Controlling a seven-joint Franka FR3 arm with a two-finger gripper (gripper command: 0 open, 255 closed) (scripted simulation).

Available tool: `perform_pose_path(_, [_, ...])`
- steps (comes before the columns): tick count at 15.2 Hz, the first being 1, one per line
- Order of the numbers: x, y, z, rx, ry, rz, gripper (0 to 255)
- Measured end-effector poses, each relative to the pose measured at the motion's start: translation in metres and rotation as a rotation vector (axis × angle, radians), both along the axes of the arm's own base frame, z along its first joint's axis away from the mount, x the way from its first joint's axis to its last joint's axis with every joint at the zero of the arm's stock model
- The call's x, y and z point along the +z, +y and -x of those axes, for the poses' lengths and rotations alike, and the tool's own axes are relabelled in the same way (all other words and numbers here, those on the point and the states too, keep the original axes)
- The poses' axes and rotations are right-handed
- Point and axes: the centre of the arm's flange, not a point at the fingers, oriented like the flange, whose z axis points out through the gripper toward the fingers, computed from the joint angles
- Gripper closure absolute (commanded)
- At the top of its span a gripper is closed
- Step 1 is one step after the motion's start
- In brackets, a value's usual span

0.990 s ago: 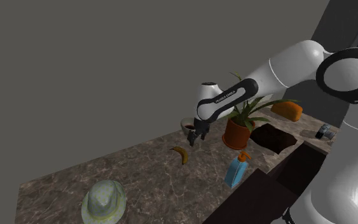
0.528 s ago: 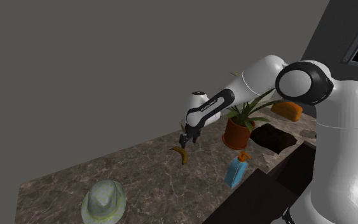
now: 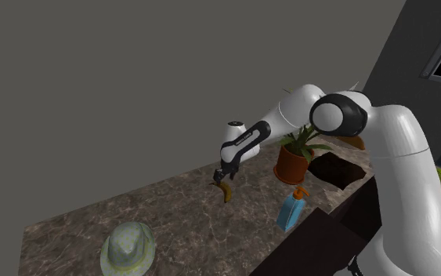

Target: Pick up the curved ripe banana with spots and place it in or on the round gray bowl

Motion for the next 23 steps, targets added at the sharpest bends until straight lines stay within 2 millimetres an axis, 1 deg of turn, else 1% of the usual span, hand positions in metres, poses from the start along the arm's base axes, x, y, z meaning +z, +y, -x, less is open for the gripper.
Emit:
perform_pose_path(5, [-0.027, 0.000, 0.001, 0.000, 0.000, 0.000, 0])
perform_pose_path(11, [-0.031, 0.000, 0.001, 0.000, 0.000, 0.000, 0])
perform_pose_path(12, [-0.031, 0.000, 0.001, 0.000, 0.000, 0.000, 255])
perform_pose_path(22, [-0.031, 0.000, 0.001, 0.000, 0.000, 0.000, 255])
perform_pose_path(23, [-0.029, 0.000, 0.002, 0.000, 0.000, 0.000, 255])
